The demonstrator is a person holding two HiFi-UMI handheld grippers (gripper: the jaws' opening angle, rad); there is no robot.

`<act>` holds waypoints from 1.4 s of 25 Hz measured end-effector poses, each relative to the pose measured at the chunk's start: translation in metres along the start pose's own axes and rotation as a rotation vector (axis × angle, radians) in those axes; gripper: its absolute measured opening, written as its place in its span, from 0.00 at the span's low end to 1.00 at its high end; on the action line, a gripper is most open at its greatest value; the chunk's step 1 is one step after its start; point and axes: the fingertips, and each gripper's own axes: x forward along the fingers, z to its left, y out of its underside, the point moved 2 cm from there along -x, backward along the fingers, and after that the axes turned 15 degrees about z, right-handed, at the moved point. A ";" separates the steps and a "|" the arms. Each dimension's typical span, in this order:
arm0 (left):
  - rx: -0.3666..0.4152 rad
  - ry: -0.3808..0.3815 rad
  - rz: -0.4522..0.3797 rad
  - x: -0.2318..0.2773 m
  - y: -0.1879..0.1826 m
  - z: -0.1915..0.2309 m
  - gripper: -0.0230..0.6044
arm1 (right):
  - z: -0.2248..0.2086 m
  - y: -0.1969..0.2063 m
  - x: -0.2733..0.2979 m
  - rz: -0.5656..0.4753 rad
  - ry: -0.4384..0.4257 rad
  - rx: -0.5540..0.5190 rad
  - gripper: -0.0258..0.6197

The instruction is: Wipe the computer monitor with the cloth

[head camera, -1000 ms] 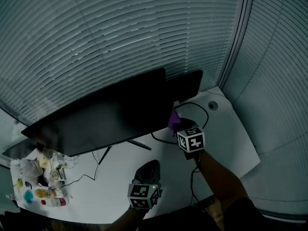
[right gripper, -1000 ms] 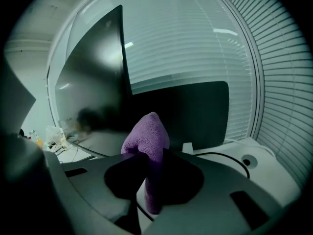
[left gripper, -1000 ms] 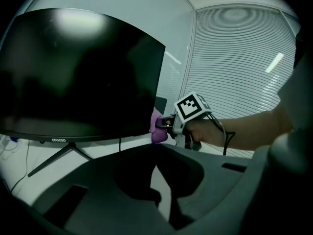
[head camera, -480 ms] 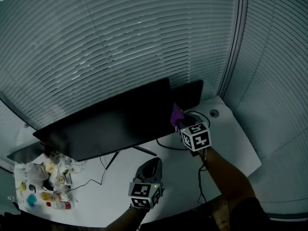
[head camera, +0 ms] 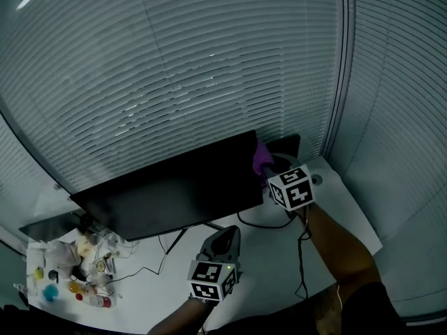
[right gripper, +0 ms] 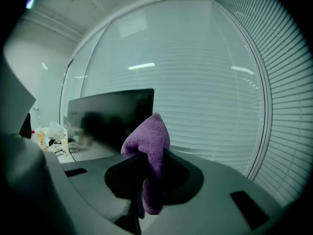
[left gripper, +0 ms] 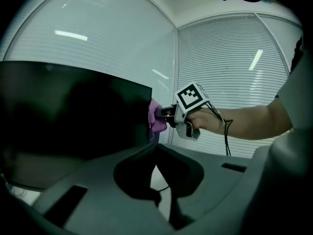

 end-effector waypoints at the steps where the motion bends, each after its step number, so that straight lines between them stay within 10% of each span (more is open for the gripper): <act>1: 0.005 -0.003 -0.010 -0.004 -0.005 0.000 0.05 | 0.000 -0.008 -0.005 -0.009 0.007 -0.011 0.16; 22: 0.072 -0.039 -0.104 -0.055 -0.043 0.004 0.05 | -0.007 -0.090 -0.067 -0.115 0.091 -0.118 0.16; 35: 0.049 -0.049 -0.143 -0.064 -0.063 0.007 0.05 | 0.021 -0.121 -0.078 0.080 0.206 -0.699 0.16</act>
